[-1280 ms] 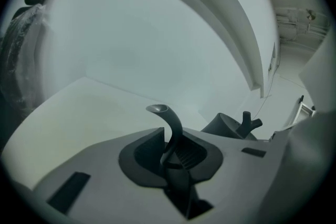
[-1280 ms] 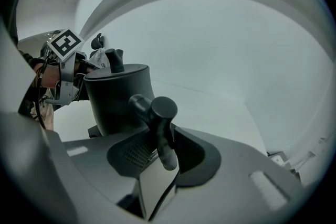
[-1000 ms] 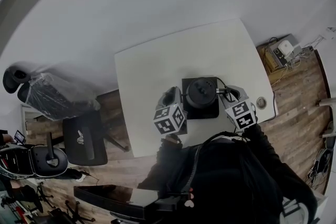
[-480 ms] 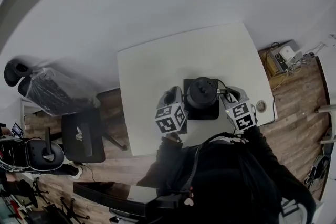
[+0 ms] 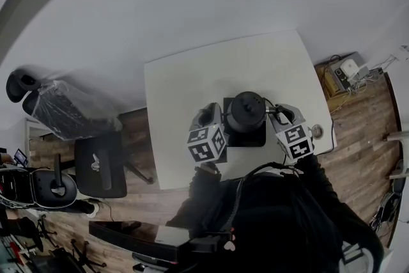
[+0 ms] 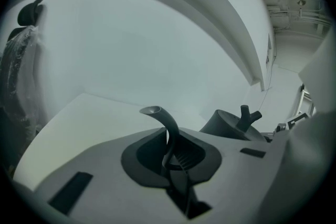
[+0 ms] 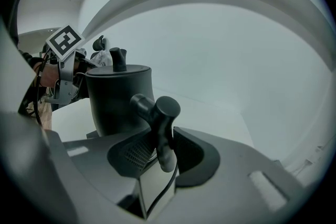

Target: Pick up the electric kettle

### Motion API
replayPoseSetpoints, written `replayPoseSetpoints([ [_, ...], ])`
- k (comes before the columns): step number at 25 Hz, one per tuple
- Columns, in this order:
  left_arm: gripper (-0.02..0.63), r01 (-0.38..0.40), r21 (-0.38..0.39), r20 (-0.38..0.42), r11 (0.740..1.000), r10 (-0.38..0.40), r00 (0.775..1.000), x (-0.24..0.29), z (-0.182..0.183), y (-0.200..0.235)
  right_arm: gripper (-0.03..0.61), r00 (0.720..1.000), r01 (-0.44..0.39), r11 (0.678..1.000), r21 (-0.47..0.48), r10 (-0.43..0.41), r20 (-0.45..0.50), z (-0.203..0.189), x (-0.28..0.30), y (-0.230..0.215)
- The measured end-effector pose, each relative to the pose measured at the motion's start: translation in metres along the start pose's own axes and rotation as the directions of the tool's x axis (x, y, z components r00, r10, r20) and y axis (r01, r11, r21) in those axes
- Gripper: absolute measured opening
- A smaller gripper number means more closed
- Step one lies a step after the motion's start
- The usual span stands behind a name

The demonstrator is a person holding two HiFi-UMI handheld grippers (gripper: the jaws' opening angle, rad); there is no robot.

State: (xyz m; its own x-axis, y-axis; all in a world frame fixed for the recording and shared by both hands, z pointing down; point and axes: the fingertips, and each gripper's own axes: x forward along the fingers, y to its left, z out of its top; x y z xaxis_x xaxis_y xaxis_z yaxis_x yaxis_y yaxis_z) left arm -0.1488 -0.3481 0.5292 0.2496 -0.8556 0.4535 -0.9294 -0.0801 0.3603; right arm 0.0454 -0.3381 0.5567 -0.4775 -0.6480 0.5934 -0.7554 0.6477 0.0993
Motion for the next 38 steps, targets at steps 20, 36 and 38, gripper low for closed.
replayPoseSetpoints([
  [20,0.023,0.051,0.061,0.126,0.997,-0.058,0.99,-0.035,0.065,-0.029,0.104,0.992,0.05,0.996,-0.071,-0.041,0.115,0.069,-0.04,-0.013],
  [36,0.023,0.096,0.109,0.174,0.989,-0.114,0.978,-0.058,0.096,-0.042,0.103,0.981,0.093,0.993,-0.075,-0.078,0.177,0.102,-0.061,-0.014],
  [38,0.021,0.102,0.106,0.186,0.989,-0.121,0.975,-0.061,0.101,-0.043,0.103,0.979,0.101,0.991,-0.082,-0.085,0.186,0.108,-0.065,-0.015],
])
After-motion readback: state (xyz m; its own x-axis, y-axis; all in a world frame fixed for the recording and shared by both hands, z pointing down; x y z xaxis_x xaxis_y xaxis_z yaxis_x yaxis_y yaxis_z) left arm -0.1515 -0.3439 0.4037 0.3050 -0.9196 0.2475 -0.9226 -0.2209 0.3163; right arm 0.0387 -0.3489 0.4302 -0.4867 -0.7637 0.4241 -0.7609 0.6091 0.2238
